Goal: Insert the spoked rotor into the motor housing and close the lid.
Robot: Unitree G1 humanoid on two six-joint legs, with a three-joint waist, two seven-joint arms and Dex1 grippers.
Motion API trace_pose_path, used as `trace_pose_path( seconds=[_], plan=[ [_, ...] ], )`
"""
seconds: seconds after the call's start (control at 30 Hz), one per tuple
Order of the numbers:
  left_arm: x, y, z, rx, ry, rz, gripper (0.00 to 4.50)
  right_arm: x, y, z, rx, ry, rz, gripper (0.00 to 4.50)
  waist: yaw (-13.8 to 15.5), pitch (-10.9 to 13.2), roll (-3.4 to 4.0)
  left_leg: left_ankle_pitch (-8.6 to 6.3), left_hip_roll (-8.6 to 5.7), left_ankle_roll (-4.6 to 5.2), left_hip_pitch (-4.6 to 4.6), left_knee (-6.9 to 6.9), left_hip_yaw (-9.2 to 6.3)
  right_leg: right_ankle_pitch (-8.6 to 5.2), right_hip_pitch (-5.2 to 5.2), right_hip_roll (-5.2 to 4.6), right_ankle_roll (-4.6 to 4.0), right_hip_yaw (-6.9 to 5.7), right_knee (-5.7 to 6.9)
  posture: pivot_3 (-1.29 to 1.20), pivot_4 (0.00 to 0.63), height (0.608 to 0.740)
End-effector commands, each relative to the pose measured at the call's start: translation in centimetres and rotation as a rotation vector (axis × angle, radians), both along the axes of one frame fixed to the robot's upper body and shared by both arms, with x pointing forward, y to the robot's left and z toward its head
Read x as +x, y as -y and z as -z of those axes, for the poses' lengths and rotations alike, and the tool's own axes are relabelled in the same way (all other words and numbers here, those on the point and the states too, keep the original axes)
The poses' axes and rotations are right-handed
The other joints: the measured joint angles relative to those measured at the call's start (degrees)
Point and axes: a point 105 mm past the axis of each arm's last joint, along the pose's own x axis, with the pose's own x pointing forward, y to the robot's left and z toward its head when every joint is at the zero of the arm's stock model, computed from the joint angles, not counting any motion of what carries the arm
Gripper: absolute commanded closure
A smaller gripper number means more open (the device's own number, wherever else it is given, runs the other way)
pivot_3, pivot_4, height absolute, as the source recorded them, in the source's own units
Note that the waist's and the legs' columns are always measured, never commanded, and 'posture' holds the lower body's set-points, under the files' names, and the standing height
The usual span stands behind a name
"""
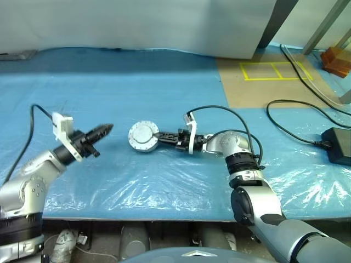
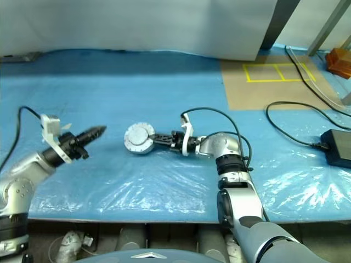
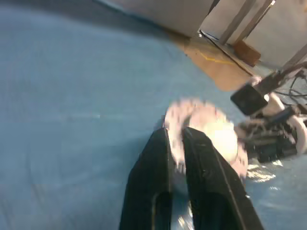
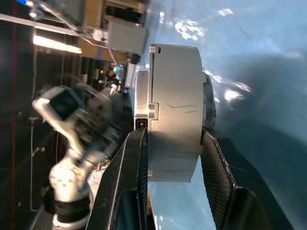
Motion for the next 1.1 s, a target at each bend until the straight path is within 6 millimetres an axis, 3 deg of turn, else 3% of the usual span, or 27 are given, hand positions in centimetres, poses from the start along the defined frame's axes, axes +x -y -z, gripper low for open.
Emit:
trace_pose_path(
  seconds=[0.03,0.17,0.3,0.57,0.73,0.93,1.1],
  plan=[
    [-1.3,1.4,-0.1,-0.079,-0.01,0.063,2.81,-0.5,-0.9,-5.6,0.171,0.142,-0.059,3.28,0.1,0.0,-0.05,-0.01,0.07,-0.01,-0.01,0.01,-0.01,0.0,0.0,0.04,-0.01,-0.05,0.0,0.0,0.15,0.74],
    [-1.0,1.0,-0.9,-0.241,-0.001,0.003,1.45,-0.8,-1.2,-6.9,0.188,0.171,-0.074,3.28,0.4,0.0,-0.05,-0.01,0.12,-0.02,0.0,0.13,-0.04,-0.01,0.03,0.03,-0.04,-0.1,0.1,0.0,0.15,0.74],
    [-0.7,1.0,-3.8,-0.409,0.077,-0.019,0.03,-0.9,-1.5,-7.7,0.192,0.193,-0.092,3.28,0.6,0.0,-0.05,-0.02,0.13,-0.02,0.0,0.33,-0.08,0.02,0.07,0.02,-0.07,-0.1,0.19,0.0,0.15,0.74],
    [-0.9,4.6,-3.2,-0.445,-0.009,0.089,0.03,-0.9,-1.6,-8.0,0.18,0.204,-0.103,3.28,0.7,0.0,-0.06,-0.01,0.12,-0.03,-0.03,0.33,-0.12,0.04,0.09,0.03,-0.07,-0.11,0.17,0.0,0.15,0.74],
    [0.2,5.1,-3.0,-0.497,-0.023,0.079,0.03,-0.9,-1.6,-8.0,0.171,0.204,-0.109,3.28,0.8,0.0,-0.06,-0.01,0.11,-0.03,-0.02,0.39,-0.16,0.04,0.09,0.03,-0.07,-0.13,0.24,0.0,0.15,0.74],
    [1.3,6.6,-4.5,-0.582,0.013,0.109,0.03,-1.1,-1.6,-7.9,0.165,0.201,-0.112,3.28,1.1,0.0,-0.06,-0.01,0.09,-0.03,-0.02,0.51,-0.21,0.04,0.12,0.02,-0.07,-0.12,0.35,0.0,0.15,0.74],
    [2.6,7.4,-4.6,-0.608,0.002,0.089,0.03,-1.0,-1.5,-7.8,0.159,0.197,-0.106,3.28,1.4,0.0,-0.06,-0.01,0.09,-0.03,-0.03,0.52,-0.24,0.04,0.13,0.03,-0.07,-0.14,0.36,0.0,0.15,0.74]
  ],
)
